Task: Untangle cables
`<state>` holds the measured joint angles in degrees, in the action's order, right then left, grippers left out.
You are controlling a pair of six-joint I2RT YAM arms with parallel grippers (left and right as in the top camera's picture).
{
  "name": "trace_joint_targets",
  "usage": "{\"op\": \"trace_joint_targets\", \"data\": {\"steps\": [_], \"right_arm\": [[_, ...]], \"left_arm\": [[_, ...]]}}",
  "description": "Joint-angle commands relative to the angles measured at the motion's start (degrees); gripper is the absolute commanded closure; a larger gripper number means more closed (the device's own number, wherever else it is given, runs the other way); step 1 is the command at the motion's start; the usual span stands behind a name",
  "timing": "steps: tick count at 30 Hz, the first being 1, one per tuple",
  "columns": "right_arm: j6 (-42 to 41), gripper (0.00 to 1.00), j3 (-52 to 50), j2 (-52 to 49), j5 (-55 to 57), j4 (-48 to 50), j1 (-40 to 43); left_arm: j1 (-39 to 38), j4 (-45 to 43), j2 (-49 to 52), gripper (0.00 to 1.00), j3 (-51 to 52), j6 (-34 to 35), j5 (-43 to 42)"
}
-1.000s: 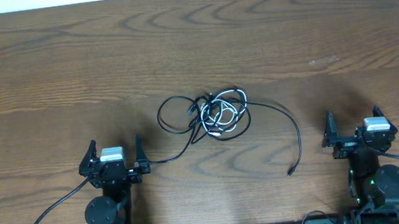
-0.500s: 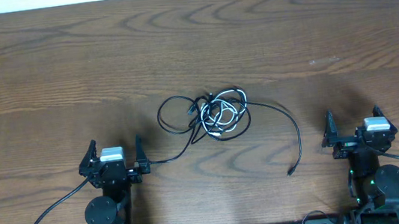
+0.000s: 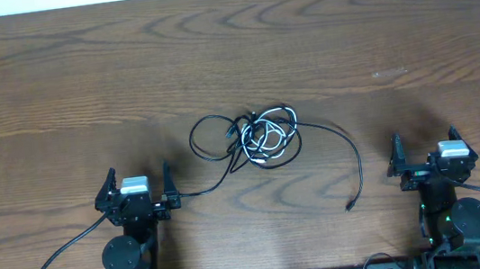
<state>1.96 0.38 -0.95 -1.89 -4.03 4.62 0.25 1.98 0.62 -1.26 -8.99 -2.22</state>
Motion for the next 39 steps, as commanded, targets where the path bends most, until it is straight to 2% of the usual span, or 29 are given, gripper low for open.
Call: {"op": "trace_joint_targets", "data": {"steps": [1,11,22,32,39], "right_arm": [[0.5,0.01,-0.1,0.5,0.4,-0.3,-0.3],[0.5,0.01,-0.1,0.5,0.4,-0.3,-0.3],[0.5,0.01,-0.1,0.5,0.4,-0.3,-0.3],[0.5,0.01,-0.1,0.5,0.4,-0.3,-0.3],[0.5,0.01,-0.1,0.5,0.4,-0.3,-0.3]], "left_arm": [[-0.2,2.1,-0.4,0.03,1.0,0.1,1.4],[-0.2,2.1,-0.4,0.03,1.0,0.2,1.4],[-0.2,2.6,-0.4,0.03,-0.4,4.4,1.4],[-0.2,11.0,0.3,0.03,-9.2,5.1,1.4],[-0.2,14.6,6.2,0.03,-15.3,7.4,1.4]]}}
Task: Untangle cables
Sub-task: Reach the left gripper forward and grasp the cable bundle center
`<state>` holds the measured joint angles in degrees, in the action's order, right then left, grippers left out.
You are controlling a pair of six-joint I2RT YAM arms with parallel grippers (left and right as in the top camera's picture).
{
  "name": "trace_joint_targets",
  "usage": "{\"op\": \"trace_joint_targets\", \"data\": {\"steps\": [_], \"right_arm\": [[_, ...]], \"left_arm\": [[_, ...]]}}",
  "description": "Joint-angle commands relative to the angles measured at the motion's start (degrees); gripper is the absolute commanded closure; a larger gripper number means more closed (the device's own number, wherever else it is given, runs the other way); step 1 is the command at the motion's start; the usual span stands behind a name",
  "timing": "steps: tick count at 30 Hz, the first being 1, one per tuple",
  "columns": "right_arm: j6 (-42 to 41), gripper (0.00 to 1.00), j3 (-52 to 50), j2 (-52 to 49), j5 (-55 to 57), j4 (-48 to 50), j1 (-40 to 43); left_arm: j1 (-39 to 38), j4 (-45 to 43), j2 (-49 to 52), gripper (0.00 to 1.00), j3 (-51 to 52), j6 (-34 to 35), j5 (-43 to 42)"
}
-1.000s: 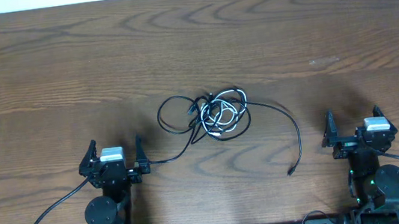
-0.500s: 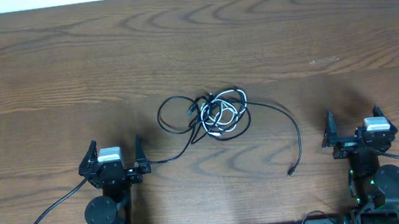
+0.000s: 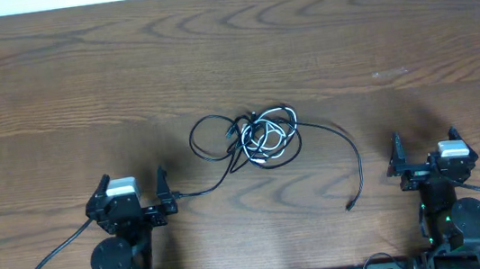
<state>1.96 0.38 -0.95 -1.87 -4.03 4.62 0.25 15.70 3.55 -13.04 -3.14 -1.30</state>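
A tangle of black and white cables (image 3: 260, 137) lies at the table's middle. One black strand loops left (image 3: 207, 138) and runs down toward my left gripper, ending near its right finger. Another black strand arcs right and ends in a plug (image 3: 350, 204). My left gripper (image 3: 128, 187) sits low at the left, jaws open, nothing between them. At the lower right my right gripper (image 3: 422, 144) stands open and empty, well right of the plug.
The wooden table (image 3: 230, 45) stretches bare behind the tangle. Its far edge meets a white wall at the top. The arms' bases and a black rail lie along the near edge.
My left gripper has shifted a little left and toward the near edge. The cables and the right gripper have not moved.
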Motion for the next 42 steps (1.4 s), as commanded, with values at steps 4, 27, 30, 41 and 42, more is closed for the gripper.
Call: {"op": "trace_joint_targets", "data": {"steps": [4,27,30,41,42], "right_arm": [[0.5,0.01,-0.1,0.5,0.4,-0.3,-0.3],[0.5,0.01,-0.1,0.5,0.4,-0.3,-0.3],[0.5,0.01,-0.1,0.5,0.4,-0.3,-0.3],[0.5,0.01,-0.1,0.5,0.4,-0.3,-0.3],[0.5,0.01,-0.1,0.5,0.4,-0.3,-0.3]], "left_arm": [[-0.2,2.1,9.1,0.03,-7.8,1.8,0.5],[-0.2,22.1,42.9,0.03,-36.5,3.4,-6.4],[-0.2,23.7,47.2,0.03,-39.4,3.2,-8.8],[-2.6,27.7,60.8,0.03,-47.1,3.0,-12.6],[-3.7,27.5,61.6,0.03,-47.3,3.0,-12.6]]}}
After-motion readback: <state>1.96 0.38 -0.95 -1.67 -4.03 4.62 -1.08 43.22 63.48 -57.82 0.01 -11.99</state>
